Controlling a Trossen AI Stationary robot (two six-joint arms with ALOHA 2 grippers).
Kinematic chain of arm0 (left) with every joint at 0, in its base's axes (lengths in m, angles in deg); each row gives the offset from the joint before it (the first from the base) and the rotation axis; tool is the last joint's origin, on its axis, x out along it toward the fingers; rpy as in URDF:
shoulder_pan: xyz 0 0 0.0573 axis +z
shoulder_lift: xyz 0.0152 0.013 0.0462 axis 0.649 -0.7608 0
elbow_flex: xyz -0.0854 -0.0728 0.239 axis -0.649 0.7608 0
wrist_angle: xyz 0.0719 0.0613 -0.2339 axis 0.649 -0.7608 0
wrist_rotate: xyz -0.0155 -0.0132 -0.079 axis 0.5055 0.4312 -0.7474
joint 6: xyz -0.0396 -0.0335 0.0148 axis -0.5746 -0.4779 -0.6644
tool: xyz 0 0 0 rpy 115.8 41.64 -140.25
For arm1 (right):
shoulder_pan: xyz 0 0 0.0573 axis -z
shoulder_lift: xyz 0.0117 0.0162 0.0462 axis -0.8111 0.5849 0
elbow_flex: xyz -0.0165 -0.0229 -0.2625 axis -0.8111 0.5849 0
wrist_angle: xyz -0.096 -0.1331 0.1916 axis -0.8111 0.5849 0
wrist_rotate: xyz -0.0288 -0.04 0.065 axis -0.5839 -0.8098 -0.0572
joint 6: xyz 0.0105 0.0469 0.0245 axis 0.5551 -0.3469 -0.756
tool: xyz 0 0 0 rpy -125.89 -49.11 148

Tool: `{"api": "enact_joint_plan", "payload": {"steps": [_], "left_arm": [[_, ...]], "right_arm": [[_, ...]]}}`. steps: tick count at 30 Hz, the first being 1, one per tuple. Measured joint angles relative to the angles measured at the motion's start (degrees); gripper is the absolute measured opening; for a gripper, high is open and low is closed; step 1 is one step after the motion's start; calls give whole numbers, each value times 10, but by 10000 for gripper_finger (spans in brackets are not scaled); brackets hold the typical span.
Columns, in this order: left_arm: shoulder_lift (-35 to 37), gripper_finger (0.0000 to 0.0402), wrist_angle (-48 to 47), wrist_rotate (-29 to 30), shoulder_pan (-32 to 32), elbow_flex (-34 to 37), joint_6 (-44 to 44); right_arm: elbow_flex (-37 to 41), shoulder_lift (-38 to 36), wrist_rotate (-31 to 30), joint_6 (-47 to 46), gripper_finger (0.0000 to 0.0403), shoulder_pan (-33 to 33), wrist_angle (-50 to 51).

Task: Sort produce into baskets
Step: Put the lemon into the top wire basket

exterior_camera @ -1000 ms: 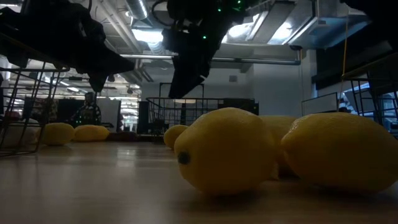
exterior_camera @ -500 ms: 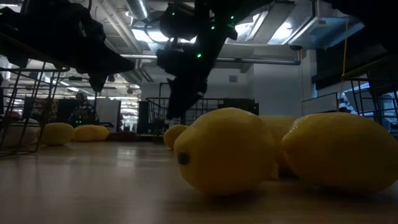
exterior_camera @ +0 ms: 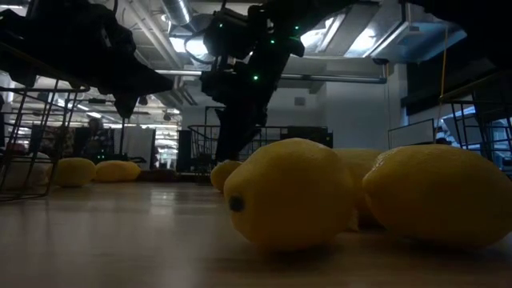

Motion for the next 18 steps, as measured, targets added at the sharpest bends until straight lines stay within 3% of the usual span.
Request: {"api": "enact_joint_plan", "payload": {"steps": [18], "left_arm": [[0,13,0,0,0,0,-2]], "right_arm": [[56,10,0,-7,269,0,-43]]}}
